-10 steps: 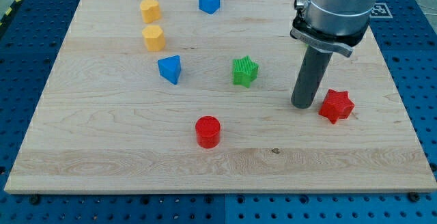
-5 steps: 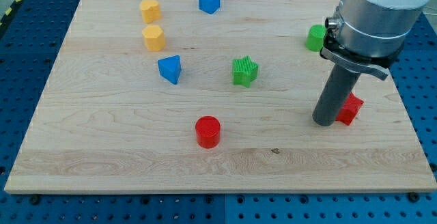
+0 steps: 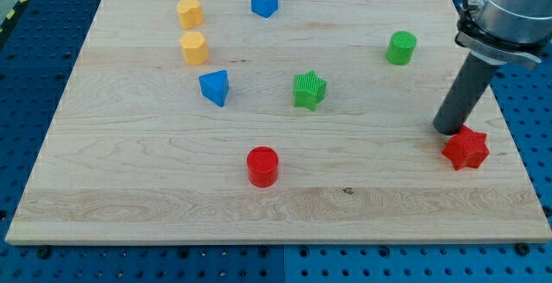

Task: Push the red star to the bottom right corner of the board

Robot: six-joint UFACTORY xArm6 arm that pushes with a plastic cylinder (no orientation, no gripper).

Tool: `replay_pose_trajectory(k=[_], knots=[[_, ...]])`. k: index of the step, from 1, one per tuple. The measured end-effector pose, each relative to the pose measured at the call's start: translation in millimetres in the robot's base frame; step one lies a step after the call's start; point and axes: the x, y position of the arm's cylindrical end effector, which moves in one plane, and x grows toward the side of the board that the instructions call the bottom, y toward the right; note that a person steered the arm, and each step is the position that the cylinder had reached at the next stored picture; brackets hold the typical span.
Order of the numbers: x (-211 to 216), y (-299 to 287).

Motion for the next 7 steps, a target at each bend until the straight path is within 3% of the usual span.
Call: replay_pose_trajectory(k=[7], knots=[[41.3,20.4]])
